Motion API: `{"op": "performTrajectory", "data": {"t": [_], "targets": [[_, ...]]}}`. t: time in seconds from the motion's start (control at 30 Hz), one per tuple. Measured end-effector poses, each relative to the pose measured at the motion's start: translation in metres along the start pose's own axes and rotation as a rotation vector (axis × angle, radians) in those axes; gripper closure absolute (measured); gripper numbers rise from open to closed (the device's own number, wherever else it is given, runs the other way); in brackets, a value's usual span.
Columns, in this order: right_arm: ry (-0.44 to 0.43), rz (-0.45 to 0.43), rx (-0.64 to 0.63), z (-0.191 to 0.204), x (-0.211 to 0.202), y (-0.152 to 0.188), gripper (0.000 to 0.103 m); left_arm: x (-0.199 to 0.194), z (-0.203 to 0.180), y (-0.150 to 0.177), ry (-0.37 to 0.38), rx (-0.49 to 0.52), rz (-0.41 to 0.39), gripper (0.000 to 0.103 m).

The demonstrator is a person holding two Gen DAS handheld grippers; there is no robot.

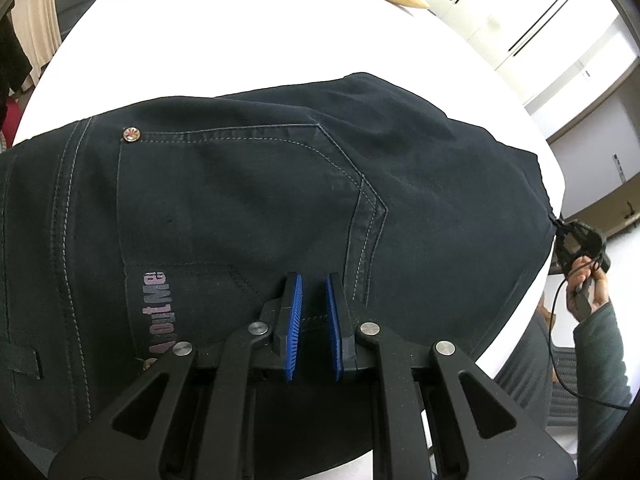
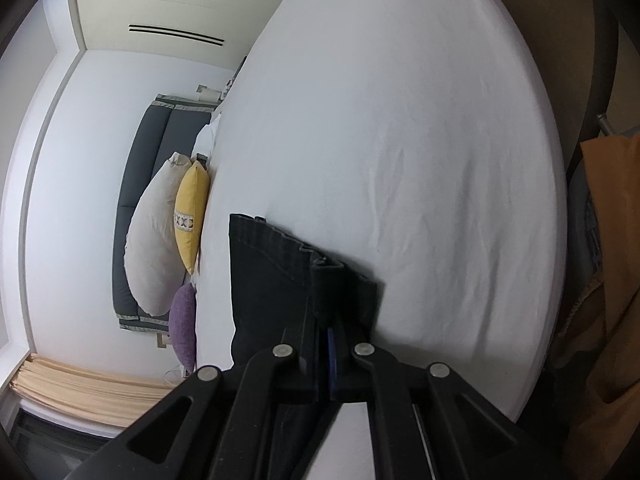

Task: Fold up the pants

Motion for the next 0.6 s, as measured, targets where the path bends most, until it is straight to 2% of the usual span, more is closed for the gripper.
{"op": "performTrajectory", "data": {"t": [0.07,0.13,0.2,0.23,0.3,0.37,0.43,0.5,0.57,0.6], "targets": [[-0.039,0.020,0.048,-0.004,-0.007,0.000,0.101,0.000,0.003,0.000,0.014,-0.012,-0.007,0.091],[0.017,-0.019,0.014,-0.003,-0.029,-0.001,0.093,-0.002,0.006,0.001,0.022,-0.016,-0.015,0.091],[0.176,-0.092,-0.102,0.007,-0.056,-0.004,0.086,-0.004,0.007,0.000,0.027,-0.023,-0.025,0.091],[0.201,-0.105,-0.161,0.021,-0.063,-0.001,0.086,-0.004,0.007,0.000,0.029,-0.026,-0.030,0.091],[0.170,-0.062,-0.285,0.064,-0.058,0.018,0.086,-0.005,0.009,0.000,0.034,-0.034,-0.043,0.091],[0.095,0.061,-0.431,0.115,-0.030,0.059,0.086,-0.006,0.010,0.001,0.041,-0.047,-0.052,0.091],[-0.019,0.300,-0.564,0.168,0.018,0.133,0.083,-0.007,0.011,0.001,0.049,-0.053,-0.054,0.091],[-0.095,0.451,-0.637,0.200,0.052,0.193,0.079,-0.008,0.013,0.003,0.061,-0.058,-0.053,0.091],[-0.099,0.568,-0.687,0.218,0.085,0.242,0.076,-0.011,0.017,0.004,0.075,-0.069,-0.053,0.091],[-0.128,0.653,-0.697,0.229,0.104,0.273,0.074,-0.012,0.019,0.005,0.081,-0.071,-0.053,0.091]]}}
Point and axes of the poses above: each gripper's, at about its wrist camera, not at the fingertips, and x roughly the way its jaws point, z to its left, y to its underside, the point moved 9 cm from there along x, roughly the way its jaws point, and after that the axes turned 6 degrees about -x, right-handed, at the moved point
